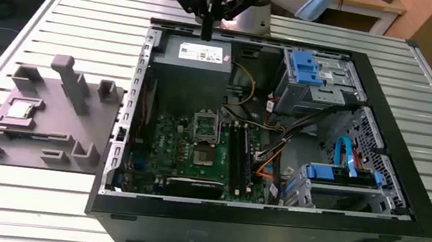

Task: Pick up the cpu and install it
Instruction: 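Reach for the cpu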

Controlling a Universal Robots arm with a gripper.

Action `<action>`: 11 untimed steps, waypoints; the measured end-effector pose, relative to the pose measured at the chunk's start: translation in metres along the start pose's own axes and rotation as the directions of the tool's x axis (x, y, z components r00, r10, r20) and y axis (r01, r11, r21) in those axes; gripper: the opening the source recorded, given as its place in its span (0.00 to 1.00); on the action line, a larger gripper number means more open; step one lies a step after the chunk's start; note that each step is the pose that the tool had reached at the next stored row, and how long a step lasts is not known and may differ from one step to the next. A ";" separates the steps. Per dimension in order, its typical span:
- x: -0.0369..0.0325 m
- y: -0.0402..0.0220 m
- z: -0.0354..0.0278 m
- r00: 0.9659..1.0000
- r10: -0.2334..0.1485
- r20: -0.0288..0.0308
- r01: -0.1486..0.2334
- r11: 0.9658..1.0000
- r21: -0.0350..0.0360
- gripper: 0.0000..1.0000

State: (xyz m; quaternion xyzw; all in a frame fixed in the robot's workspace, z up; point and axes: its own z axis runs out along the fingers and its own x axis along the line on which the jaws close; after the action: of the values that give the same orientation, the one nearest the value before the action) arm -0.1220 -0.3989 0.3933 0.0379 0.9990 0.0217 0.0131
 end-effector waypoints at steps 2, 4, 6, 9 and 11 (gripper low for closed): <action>0.0000 0.0000 0.0000 1.000 0.000 0.000 0.000 1.000 0.000 0.11; 0.0000 0.0000 0.0000 1.000 0.000 0.000 0.000 1.000 0.000 0.11; 0.0000 0.0000 0.0000 1.000 0.000 0.000 0.000 1.000 0.000 0.11; 0.0000 0.0000 0.0000 1.000 0.000 0.000 0.000 1.000 0.000 0.11; 0.0004 0.0000 0.0000 1.000 0.000 0.000 0.000 1.000 0.000 0.11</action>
State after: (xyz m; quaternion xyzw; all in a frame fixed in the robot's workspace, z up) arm -0.1224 -0.3989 0.3933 0.0379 0.9990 0.0217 0.0130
